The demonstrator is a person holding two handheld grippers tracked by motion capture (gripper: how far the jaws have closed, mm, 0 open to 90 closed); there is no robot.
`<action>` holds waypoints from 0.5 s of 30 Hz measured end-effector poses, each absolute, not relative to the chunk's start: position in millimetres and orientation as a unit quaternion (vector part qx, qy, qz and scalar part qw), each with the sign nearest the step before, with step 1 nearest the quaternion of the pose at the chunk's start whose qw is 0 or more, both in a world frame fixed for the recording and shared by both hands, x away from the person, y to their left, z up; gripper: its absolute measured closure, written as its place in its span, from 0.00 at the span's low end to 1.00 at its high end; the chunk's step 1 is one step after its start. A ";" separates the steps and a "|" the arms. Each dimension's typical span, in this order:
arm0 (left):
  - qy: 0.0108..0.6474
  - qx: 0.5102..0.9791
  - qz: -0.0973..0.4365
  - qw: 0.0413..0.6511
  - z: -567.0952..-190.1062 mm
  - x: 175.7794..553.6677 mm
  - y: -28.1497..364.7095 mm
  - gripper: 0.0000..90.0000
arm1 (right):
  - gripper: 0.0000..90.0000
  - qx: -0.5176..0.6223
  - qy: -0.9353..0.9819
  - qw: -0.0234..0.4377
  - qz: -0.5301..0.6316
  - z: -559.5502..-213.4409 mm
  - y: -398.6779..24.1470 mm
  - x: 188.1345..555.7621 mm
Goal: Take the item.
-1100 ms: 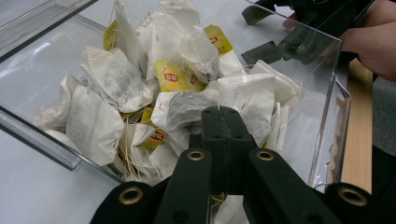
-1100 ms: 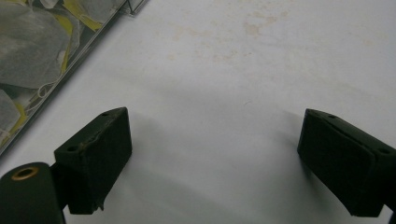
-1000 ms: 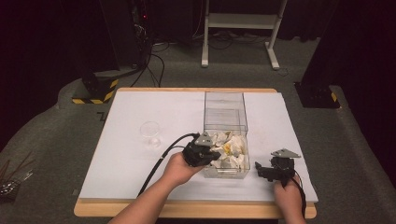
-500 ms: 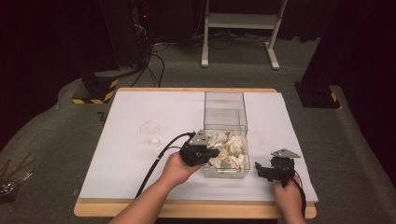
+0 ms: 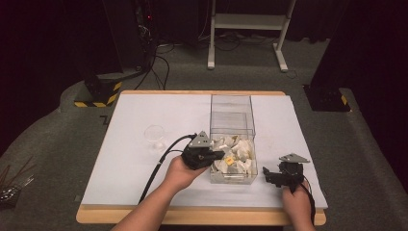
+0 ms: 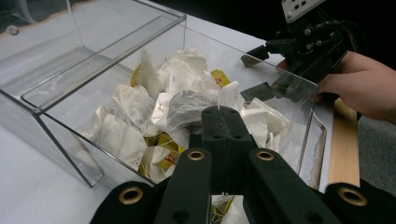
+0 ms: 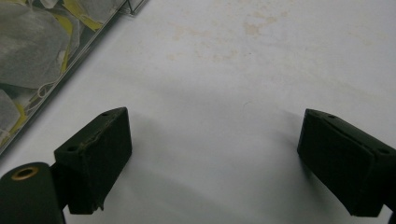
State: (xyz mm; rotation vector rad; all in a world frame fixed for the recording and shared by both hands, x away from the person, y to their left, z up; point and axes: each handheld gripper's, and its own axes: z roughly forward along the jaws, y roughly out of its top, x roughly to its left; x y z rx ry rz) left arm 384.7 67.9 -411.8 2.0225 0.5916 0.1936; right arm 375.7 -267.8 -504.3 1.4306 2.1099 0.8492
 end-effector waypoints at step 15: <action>0.249 0.804 0.088 0.533 -406.3 382.7 82.5 1.00 | 0.11 0.519 0.765 0.226 0.308 -504.3 -267.8 375.7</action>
